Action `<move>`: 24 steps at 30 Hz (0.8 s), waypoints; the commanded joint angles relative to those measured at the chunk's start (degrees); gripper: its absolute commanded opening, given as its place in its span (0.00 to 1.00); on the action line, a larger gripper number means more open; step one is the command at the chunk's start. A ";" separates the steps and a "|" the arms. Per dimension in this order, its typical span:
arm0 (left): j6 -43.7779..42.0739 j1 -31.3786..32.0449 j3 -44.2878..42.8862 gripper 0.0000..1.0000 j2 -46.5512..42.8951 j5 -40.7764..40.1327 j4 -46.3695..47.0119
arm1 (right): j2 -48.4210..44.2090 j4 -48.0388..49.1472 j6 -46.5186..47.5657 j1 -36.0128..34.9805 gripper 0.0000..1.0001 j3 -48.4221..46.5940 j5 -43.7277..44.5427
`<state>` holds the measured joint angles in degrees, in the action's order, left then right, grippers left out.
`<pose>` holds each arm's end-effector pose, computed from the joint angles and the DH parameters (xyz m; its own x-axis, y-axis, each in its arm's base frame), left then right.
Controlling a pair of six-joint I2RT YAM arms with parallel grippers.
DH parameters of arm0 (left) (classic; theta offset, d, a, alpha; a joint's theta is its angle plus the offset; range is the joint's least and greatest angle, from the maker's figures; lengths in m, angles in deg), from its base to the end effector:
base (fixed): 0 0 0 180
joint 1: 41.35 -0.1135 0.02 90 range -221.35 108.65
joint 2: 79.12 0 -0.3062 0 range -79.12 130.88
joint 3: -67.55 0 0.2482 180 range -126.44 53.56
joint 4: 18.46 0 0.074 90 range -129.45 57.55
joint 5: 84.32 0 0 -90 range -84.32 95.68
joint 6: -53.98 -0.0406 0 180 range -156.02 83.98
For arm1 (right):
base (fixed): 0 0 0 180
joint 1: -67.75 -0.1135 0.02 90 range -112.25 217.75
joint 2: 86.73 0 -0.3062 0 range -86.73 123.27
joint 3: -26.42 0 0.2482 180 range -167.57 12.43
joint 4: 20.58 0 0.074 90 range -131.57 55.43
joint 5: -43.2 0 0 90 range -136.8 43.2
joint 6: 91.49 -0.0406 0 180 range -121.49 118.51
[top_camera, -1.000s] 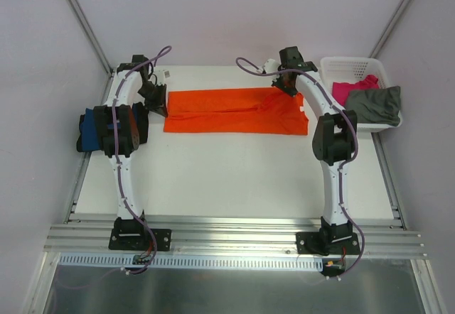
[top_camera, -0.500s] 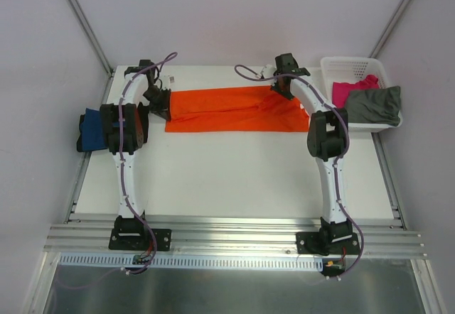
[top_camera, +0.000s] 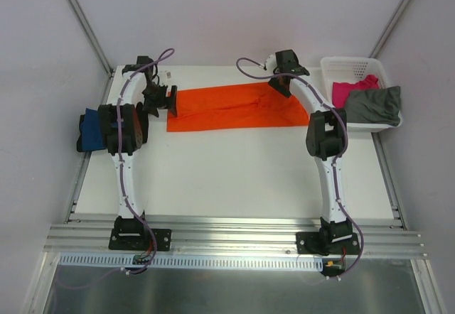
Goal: Fold and stack the t-shirts
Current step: Fold the tshirt
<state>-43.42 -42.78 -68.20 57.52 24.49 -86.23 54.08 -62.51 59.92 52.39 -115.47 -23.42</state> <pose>0.5319 0.0002 0.2152 -0.9113 0.0992 -0.3996 0.2128 0.9443 -0.2510 0.5728 0.1407 0.2389 -0.3425 -0.9299 -0.1341 -0.5316 0.3095 -0.7884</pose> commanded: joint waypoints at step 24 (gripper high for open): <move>1.34 8.11 5.48 0.82 -6.92 12.66 -2.03 | -16.63 -21.28 -33.37 -5.30 0.80 10.83 -34.71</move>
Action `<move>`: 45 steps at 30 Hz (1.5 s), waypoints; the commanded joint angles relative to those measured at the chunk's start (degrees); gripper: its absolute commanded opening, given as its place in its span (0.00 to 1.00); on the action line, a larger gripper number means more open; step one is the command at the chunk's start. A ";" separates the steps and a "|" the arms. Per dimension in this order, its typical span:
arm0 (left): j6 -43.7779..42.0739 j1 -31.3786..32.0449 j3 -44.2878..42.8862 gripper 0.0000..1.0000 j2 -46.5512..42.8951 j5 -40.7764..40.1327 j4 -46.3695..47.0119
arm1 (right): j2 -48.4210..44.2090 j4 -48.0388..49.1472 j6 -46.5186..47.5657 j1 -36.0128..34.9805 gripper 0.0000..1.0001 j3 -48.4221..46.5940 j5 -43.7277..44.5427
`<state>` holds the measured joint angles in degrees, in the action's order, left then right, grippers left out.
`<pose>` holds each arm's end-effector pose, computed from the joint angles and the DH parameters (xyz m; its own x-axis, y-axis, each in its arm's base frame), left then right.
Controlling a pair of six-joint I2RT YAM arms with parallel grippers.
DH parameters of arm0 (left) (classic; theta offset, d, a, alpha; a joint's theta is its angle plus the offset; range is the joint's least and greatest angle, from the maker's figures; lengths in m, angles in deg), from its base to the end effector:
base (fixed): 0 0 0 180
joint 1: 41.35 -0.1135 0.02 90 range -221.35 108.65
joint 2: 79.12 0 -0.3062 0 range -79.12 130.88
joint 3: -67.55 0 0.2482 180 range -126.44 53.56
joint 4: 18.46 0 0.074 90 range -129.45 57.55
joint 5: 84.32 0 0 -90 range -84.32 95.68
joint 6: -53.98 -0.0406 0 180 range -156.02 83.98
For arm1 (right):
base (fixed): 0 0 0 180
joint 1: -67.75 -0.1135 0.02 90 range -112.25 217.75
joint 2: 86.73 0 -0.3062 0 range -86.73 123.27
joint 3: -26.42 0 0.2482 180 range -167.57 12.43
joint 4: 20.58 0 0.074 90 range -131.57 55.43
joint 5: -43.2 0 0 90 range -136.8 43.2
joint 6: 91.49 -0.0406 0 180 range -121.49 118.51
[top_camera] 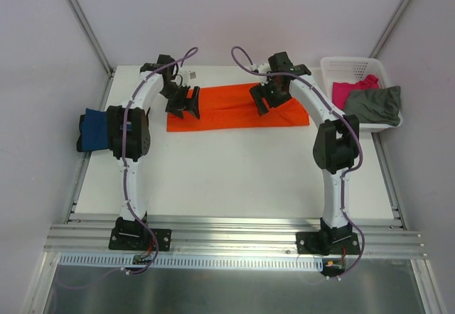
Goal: Fold and stack the t-shirts
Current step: Fold the tshirt
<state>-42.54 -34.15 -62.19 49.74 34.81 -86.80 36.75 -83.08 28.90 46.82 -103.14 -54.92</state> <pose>0.4958 -0.0826 0.2546 -0.8769 0.2108 -0.4319 0.3968 0.8246 -0.4032 0.4639 0.1836 0.3000 -0.4554 -0.7104 -0.5366 -0.7616 0.6230 -0.1783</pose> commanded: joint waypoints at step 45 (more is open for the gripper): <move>-1.83 -6.85 -9.67 0.49 8.87 -11.72 0.03 | 4.13 0.79 -0.77 -0.16 0.80 -3.34 1.97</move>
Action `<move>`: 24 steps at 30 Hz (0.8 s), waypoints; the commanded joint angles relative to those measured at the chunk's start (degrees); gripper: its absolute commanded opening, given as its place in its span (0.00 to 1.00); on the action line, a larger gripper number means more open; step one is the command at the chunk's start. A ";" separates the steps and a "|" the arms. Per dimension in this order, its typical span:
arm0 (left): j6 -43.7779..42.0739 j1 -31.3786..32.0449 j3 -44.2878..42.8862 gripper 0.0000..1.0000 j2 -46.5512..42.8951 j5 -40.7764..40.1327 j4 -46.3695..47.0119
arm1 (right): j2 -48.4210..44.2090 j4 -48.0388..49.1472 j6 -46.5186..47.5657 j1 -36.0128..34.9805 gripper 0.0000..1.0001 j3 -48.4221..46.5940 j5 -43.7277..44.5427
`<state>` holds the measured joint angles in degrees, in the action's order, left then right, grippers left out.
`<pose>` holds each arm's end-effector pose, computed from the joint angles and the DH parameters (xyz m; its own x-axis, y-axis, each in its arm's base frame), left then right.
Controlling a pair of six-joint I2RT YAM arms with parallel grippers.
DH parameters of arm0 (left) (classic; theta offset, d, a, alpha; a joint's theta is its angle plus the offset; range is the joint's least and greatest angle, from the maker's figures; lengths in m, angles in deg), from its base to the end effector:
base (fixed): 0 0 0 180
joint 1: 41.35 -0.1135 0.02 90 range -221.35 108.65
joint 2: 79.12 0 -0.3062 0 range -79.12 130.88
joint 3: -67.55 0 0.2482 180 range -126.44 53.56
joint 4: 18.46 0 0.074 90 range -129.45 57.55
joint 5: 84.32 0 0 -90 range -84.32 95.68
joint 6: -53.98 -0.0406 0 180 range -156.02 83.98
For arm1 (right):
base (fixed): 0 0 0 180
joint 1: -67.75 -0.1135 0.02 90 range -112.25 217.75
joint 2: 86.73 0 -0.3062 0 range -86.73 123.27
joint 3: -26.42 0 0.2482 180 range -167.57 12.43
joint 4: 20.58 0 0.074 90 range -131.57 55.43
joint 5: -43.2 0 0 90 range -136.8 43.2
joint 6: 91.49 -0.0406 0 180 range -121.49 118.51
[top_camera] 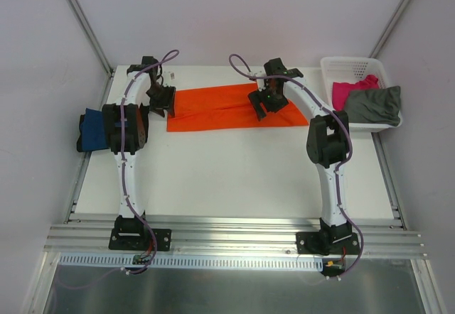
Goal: Fold and stack the t-shirts
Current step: Fold the tshirt
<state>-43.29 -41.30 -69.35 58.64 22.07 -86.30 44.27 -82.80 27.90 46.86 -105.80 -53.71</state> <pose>0.5359 -0.0119 0.2104 -0.9111 0.1222 -0.3936 0.2204 0.9515 -0.2148 0.4882 0.1916 0.2499 -0.5115 -0.7167 -0.4741 -0.7569 0.6369 -0.1462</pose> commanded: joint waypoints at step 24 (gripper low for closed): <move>-1.70 0.91 -4.44 0.00 -1.43 4.80 0.41 | -2.50 0.86 0.50 -1.35 0.80 -1.38 1.82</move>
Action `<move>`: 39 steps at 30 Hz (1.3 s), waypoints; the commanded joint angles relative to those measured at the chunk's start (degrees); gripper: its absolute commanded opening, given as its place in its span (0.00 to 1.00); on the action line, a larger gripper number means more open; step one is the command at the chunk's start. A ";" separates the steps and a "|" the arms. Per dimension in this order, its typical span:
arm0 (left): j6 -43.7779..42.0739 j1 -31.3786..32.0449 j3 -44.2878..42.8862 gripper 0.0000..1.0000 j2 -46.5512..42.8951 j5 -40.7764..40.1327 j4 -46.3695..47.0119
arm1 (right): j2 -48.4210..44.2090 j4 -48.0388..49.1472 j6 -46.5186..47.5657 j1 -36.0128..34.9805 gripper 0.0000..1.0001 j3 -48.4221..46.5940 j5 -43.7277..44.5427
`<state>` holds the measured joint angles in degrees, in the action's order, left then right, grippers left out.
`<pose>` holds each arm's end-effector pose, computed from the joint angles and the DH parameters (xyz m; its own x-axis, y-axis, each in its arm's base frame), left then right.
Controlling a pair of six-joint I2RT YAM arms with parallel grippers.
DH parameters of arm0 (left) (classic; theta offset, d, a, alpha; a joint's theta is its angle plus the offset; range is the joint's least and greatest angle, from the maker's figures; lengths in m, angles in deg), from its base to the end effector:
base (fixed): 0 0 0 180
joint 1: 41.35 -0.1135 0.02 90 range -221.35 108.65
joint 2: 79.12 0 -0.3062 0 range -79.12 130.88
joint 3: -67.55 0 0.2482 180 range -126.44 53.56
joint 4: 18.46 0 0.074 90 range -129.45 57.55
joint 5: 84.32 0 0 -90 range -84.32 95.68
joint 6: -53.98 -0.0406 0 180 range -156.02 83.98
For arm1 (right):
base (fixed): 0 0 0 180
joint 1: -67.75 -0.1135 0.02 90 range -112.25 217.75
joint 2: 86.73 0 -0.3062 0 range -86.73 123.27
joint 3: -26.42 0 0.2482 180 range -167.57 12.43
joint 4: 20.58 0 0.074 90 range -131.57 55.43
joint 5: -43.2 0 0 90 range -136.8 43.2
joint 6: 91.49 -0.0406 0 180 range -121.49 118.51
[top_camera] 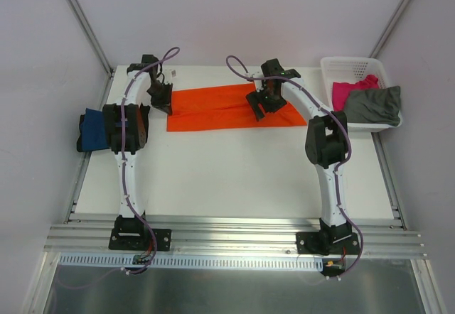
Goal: Fold and stack the t-shirts
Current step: Fold the tshirt
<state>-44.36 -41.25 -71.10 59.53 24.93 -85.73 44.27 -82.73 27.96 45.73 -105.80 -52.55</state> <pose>0.5414 -0.0143 0.2122 -0.8939 0.1385 -0.4264 0.2615 0.9337 -0.2448 0.4848 0.2005 0.2499 -0.5000 -0.7299 -0.4661 -0.7625 0.6262 -0.1626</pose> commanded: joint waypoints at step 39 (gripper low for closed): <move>0.43 1.48 -9.46 0.00 2.59 -16.86 4.58 | -2.15 1.23 0.78 -0.83 0.80 -1.30 2.24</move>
<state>-44.20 -40.53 -77.79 61.28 11.62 -82.38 44.27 -81.88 28.16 45.20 -105.87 -51.40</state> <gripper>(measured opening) 0.009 0.799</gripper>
